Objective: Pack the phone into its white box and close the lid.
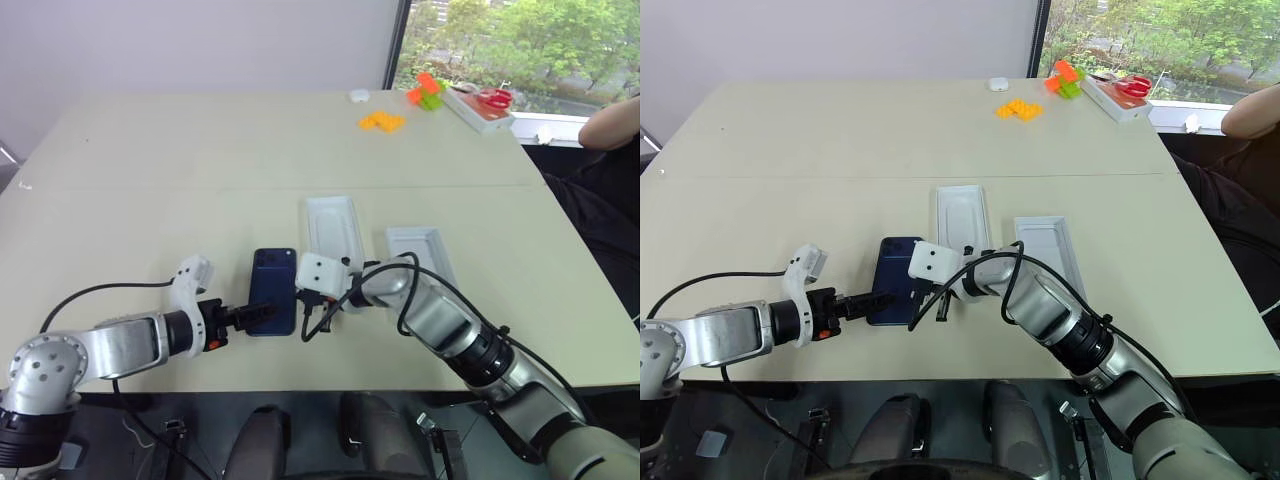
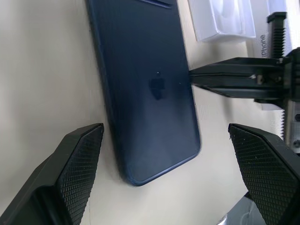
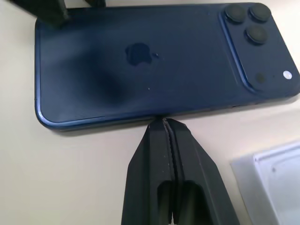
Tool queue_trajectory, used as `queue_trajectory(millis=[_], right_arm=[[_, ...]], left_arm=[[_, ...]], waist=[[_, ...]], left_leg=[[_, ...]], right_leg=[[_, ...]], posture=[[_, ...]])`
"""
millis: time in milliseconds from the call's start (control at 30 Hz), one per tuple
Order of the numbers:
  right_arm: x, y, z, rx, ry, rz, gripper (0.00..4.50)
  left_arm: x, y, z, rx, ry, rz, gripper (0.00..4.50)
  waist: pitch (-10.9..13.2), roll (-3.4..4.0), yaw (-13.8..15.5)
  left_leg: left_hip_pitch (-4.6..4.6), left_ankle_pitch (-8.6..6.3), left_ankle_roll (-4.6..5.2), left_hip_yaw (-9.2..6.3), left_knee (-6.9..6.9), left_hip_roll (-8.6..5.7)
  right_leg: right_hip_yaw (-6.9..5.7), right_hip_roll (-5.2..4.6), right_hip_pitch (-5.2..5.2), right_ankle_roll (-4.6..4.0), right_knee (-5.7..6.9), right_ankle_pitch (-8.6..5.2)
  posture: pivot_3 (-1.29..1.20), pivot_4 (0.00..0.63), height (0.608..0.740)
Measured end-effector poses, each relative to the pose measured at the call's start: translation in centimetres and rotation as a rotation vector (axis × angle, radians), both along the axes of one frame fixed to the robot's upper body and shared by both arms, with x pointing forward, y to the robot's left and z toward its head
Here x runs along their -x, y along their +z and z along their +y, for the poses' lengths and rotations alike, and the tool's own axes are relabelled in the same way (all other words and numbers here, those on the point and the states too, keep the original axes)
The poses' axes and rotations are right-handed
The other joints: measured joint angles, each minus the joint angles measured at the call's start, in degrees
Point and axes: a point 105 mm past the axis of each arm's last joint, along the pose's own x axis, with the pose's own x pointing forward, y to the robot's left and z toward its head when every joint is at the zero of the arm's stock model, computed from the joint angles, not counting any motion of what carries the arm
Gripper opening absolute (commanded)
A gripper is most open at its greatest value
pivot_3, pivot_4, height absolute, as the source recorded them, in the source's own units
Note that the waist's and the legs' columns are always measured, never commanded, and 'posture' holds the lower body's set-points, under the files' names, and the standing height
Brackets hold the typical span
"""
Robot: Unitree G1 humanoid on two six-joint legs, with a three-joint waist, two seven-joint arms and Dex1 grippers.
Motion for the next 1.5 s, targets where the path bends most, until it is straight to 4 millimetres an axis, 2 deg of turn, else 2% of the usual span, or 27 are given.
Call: queue_trajectory(millis=[800,1500], right_arm=[[-1.2,0.1,-0.9,-0.001,-0.066,-0.007,0.04],[-1.4,0.2,-1.0,-0.009,-0.082,-0.007,0.04]], left_arm=[[-1.0,0.1,-1.6,0.116,0.076,0.028,4.50],[-1.4,0.3,-1.6,0.148,0.109,0.022,4.50]], waist=[[-0.04,0.04,0.18],[-0.03,0.03,-0.05]], left_leg=[[-0.01,0.00,0.00,0.00,0.00,-0.05],[-0.06,0.00,0.00,-0.01,-0.02,-0.02]], right_leg=[[-0.03,-0.02,0.09,0.11,-0.08,-0.08],[-0.04,0.02,0.00,0.19,-0.11,-0.14]], posture=[[0.00,0.150,0.740],[0.00,0.150,0.740]])
